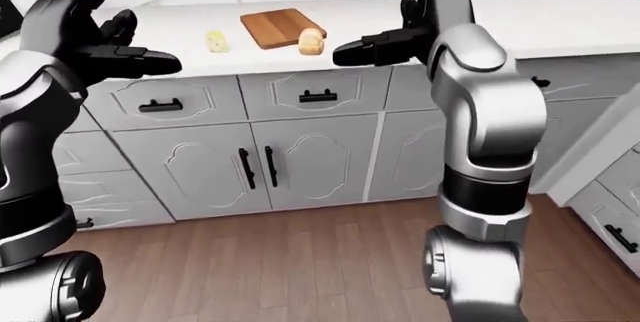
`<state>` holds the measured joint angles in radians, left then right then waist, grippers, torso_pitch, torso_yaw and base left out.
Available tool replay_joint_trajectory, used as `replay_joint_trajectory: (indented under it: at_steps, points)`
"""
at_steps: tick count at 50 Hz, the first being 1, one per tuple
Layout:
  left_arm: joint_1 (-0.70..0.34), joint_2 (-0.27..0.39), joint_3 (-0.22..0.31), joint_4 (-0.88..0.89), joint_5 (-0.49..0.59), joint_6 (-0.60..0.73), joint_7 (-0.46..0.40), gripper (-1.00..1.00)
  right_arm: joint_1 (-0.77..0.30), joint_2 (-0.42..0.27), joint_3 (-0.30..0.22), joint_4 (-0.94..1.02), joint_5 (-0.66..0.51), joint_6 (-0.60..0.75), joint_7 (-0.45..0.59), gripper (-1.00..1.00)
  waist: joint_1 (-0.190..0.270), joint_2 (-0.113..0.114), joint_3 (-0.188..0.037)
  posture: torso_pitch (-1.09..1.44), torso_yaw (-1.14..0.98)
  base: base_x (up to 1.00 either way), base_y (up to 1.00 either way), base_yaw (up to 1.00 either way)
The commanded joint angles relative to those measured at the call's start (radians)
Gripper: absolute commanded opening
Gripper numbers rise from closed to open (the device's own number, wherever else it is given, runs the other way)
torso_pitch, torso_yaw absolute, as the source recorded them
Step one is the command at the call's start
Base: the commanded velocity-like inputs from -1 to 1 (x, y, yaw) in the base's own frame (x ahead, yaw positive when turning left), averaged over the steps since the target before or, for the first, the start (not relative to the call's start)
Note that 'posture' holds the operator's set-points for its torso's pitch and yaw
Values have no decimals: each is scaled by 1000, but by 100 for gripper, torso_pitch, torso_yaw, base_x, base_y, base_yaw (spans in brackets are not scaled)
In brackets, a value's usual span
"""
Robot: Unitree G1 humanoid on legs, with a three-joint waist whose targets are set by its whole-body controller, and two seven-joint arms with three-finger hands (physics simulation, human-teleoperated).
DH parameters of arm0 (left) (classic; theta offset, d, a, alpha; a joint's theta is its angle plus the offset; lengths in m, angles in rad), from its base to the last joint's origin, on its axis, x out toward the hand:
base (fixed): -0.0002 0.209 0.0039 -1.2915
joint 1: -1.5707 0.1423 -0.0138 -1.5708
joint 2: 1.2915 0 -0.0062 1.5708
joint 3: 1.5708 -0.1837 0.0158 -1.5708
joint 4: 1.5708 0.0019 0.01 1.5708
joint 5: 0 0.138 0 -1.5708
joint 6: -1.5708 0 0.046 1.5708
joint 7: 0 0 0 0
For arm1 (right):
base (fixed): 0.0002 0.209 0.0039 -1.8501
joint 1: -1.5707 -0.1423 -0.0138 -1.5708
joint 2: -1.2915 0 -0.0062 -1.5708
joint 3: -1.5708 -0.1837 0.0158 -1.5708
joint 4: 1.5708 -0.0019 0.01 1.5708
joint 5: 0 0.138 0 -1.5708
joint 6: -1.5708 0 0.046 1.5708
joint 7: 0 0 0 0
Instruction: Place the bread and cheese on the cutting board.
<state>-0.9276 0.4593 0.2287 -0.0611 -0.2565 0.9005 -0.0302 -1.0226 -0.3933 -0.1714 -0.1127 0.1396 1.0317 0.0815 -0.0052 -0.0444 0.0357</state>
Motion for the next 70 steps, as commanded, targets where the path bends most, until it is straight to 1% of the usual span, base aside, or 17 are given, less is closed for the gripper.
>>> replay_joint_trajectory:
  at_steps: [1,7,11,13,15,16,17,25,27,31,37,38,40,45,53,60,70]
  points:
    - [-29,8,1,-30,2,-29,-4,100,-18,-12,-12,-16,-7,-26,-1,100,-1,-15,-25,0,0,0,28,0]
    - [-9,-11,2,-36,11,-35,-1,100,-9,2,-8,-17,-5,-33,-8,100,3,-2,-39,0,0,0,29,0]
    - [-6,-11,1,-38,15,-35,-4,100,-8,6,-9,-20,-3,-32,-4,100,2,41,-20,0,0,0,29,0]
    - [-3,-8,1,-39,17,-36,-6,100,-12,2,-3,-17,-11,-31,-3,100,-4,83,-23,0,0,0,29,0]
    - [-12,-7,4,-43,13,-23,-4,100,-11,5,-1,-22,-13,-27,-1,100,-6,169,-42,0,0,0,28,0]
    - [-17,-5,4,-44,12,-18,-3,100,-9,4,6,-22,-16,-27,7,100,-4,113,-28,0,0,0,29,0]
    - [-21,-3,3,-43,12,-16,-4,100,-11,5,8,-21,-20,-27,9,100,-6,128,-27,0,0,0,28,0]
    - [-48,2,-5,-17,23,-19,-11,100,4,14,-18,-22,-10,-37,5,100,2,39,-6,0,0,0,25,0]
    - [-45,3,-6,-22,27,-13,-11,100,3,8,-16,-25,-7,-32,3,100,11,43,1,0,0,0,0,0]
    - [-40,-5,-6,-24,28,-18,-11,100,10,14,4,-25,-12,-42,7,100,28,0,-6,0,0,0,0,0]
    - [-35,-13,-2,-26,23,-21,-6,100,23,24,9,-44,-17,-61,23,100,20,35,-12,0,0,0,0,0]
    - [-41,-13,1,-27,25,-14,7,100,23,20,15,-55,-21,-63,33,100,16,40,-43,0,0,23,0,0]
    - [-29,-16,-7,-30,24,-20,1,100,18,25,10,-51,-26,-53,31,100,11,54,5,0,0,33,0,0]
    - [-40,-10,4,-24,16,-18,-9,100,16,26,8,-51,-30,-46,36,100,1,103,6,0,0,32,0,0]
    - [-32,-4,9,2,18,-37,-9,100,24,34,13,-50,-44,-48,45,100,0,88,-12,0,0,33,0,0]
    - [-27,5,-1,11,28,-53,-15,100,30,40,10,-55,-46,-45,46,100,28,-15,-26,0,0,33,0,0]
    - [-27,8,16,11,13,-44,-14,100,41,46,20,-57,-59,-49,50,100,-2,57,-4,0,0,32,0,0]
